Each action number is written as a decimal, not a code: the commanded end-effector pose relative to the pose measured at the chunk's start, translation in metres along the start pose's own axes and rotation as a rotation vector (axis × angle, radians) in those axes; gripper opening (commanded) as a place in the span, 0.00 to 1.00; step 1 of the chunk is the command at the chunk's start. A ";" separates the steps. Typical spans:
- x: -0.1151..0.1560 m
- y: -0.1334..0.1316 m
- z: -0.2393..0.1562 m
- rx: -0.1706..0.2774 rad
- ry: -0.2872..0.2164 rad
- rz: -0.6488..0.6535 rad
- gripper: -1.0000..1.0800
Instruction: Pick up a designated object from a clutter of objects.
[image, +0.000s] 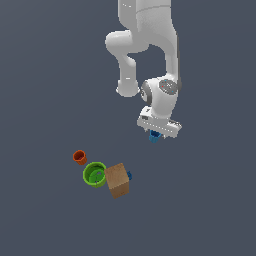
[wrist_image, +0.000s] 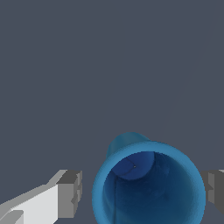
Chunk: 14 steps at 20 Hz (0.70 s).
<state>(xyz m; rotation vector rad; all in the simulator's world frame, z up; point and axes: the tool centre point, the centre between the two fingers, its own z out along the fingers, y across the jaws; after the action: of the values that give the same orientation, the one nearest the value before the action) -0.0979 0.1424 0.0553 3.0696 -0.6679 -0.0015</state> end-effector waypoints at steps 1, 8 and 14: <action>0.000 0.000 0.008 0.000 0.001 0.000 0.96; 0.000 0.000 0.014 0.000 0.001 0.001 0.00; 0.000 0.000 0.014 0.000 0.001 0.001 0.00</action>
<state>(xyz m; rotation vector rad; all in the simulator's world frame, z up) -0.0976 0.1432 0.0420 3.0708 -0.6675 0.0021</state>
